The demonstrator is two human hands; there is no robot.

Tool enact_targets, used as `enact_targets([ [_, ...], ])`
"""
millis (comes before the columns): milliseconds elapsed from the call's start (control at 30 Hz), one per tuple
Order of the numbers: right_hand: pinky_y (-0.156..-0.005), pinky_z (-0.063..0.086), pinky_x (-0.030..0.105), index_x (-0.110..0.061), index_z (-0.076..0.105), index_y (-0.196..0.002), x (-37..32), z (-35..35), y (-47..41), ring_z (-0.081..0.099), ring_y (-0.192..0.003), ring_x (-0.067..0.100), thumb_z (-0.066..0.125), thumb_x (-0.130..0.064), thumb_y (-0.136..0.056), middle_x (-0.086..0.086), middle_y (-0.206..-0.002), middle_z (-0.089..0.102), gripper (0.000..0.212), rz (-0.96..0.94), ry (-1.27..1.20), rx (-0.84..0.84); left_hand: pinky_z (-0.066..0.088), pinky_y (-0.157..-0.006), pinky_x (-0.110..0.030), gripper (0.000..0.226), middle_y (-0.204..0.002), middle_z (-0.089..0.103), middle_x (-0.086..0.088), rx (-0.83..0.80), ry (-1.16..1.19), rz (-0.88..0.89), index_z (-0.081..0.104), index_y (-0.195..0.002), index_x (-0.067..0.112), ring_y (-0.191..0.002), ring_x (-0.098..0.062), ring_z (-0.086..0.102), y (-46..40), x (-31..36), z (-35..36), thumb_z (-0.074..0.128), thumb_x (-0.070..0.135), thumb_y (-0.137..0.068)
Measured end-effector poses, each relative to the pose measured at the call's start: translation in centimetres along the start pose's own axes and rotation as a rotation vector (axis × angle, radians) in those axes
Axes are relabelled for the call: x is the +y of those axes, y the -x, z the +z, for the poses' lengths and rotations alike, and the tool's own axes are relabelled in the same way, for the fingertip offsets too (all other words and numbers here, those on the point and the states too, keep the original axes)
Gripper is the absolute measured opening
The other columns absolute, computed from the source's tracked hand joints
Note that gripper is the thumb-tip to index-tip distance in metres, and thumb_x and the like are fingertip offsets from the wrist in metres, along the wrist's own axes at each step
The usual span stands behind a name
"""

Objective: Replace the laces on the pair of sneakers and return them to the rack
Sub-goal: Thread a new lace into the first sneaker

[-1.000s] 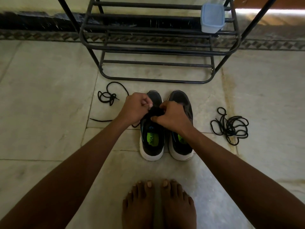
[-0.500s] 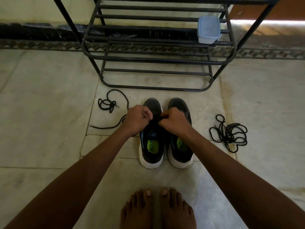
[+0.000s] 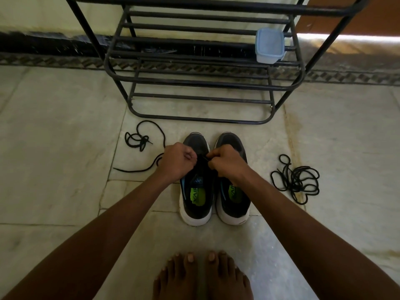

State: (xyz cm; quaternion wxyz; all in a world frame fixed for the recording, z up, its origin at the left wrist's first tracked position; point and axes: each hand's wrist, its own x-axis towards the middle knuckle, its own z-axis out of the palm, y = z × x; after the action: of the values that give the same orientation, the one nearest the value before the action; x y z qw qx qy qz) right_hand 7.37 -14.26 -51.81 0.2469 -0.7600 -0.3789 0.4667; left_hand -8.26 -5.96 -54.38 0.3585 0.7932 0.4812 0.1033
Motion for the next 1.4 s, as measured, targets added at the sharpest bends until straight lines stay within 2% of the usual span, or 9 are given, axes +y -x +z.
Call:
enact_targets([
  [133,-0.057,0.049,0.024,-0.003,0.075,-0.102,-0.1,0.0,0.2,0.061,-0.064,0.020,0.057,0.003,-0.089,0.022,-0.087,0.072,0.023,-0.010,-0.004,-0.006,0.044,-0.064,0.001,0.010,-0.077,0.074,0.001,0.010,0.016,0.004,0.081,-0.086,0.013,-0.068,0.000,0.064,0.3,0.0,0.1,0.074,0.007,-0.085],
  [367,-0.062,0.051,0.028,-0.003,0.075,-0.102,-0.1,0.0,0.3,0.063,-0.068,0.021,0.058,0.001,-0.088,0.021,-0.089,0.072,0.022,-0.015,-0.006,-0.017,0.054,-0.065,-0.011,0.012,-0.079,0.075,0.002,0.100,0.099,-0.048,0.080,-0.083,0.015,-0.069,0.001,0.066,1.0,0.1,1.3,0.073,0.006,-0.087],
  [500,-0.063,0.051,0.029,-0.002,0.075,-0.101,0.0,-0.1,0.3,0.063,-0.067,0.019,0.059,0.000,-0.087,0.020,-0.089,0.072,0.022,-0.015,-0.011,-0.010,0.045,-0.058,-0.006,0.015,-0.073,0.066,0.006,0.143,0.117,-0.055,0.073,-0.077,0.016,-0.066,0.001,0.060,1.0,0.3,2.0,0.074,0.006,-0.087],
  [700,-0.067,0.052,0.026,-0.007,0.073,-0.116,-0.2,0.0,0.5,0.065,-0.075,0.014,0.061,0.000,-0.088,0.005,-0.094,0.071,0.032,-0.020,-0.019,-0.008,0.043,-0.062,-0.007,0.009,-0.080,0.072,-0.003,0.169,0.109,-0.043,0.076,-0.080,0.013,-0.067,0.000,0.059,0.9,0.0,2.4,0.073,0.006,-0.086],
  [800,-0.074,0.057,0.030,-0.008,0.073,-0.116,-0.1,-0.1,0.5,0.068,-0.081,0.017,0.062,-0.001,-0.088,0.008,-0.098,0.073,0.031,-0.021,-0.024,-0.007,0.047,-0.062,-0.012,0.009,-0.079,0.073,-0.004,0.168,0.095,-0.007,0.078,-0.081,0.011,-0.066,0.000,0.059,1.0,0.1,2.3,0.073,0.006,-0.085],
  [967,-0.084,0.061,0.043,-0.006,0.073,-0.110,-0.1,-0.1,0.5,0.070,-0.088,0.024,0.063,-0.001,-0.087,0.013,-0.102,0.073,0.026,-0.012,-0.019,0.003,0.040,-0.056,-0.004,0.005,-0.079,0.065,0.001,0.212,0.061,0.026,0.078,-0.081,0.013,-0.060,0.003,0.054,1.0,0.0,2.5,0.081,0.014,-0.085],
  [1167,-0.082,0.060,0.049,0.003,0.072,-0.108,0.1,0.1,0.5,0.070,-0.091,0.033,0.064,-0.002,-0.086,0.023,-0.104,0.072,0.024,0.001,-0.011,0.016,0.040,-0.059,-0.001,0.003,-0.080,0.066,0.003,0.240,0.068,0.044,0.079,-0.085,0.011,-0.060,0.005,0.053,1.0,-0.1,3.0,0.082,0.011,-0.084],
  [1300,-0.078,0.061,0.043,0.000,0.075,-0.103,0.1,0.0,0.4,0.071,-0.088,0.032,0.064,-0.001,-0.086,0.021,-0.099,0.072,0.020,-0.004,-0.018,0.009,0.050,-0.065,-0.015,0.010,-0.084,0.075,-0.001,0.197,0.208,-0.022,0.080,-0.080,0.016,-0.069,-0.003,0.064,0.6,-0.6,3.2,0.079,0.007,-0.084],
  [1400,-0.076,0.061,0.038,-0.006,0.076,-0.103,0.0,-0.2,0.5,0.071,-0.087,0.028,0.064,0.003,-0.087,0.013,-0.096,0.073,0.022,0.014,-0.061,-0.013,0.056,-0.071,-0.026,0.007,-0.085,0.076,-0.007,0.147,0.381,-0.066,0.080,-0.082,0.011,-0.075,-0.013,0.070,0.5,-1.0,3.0,0.080,0.003,-0.083],
])
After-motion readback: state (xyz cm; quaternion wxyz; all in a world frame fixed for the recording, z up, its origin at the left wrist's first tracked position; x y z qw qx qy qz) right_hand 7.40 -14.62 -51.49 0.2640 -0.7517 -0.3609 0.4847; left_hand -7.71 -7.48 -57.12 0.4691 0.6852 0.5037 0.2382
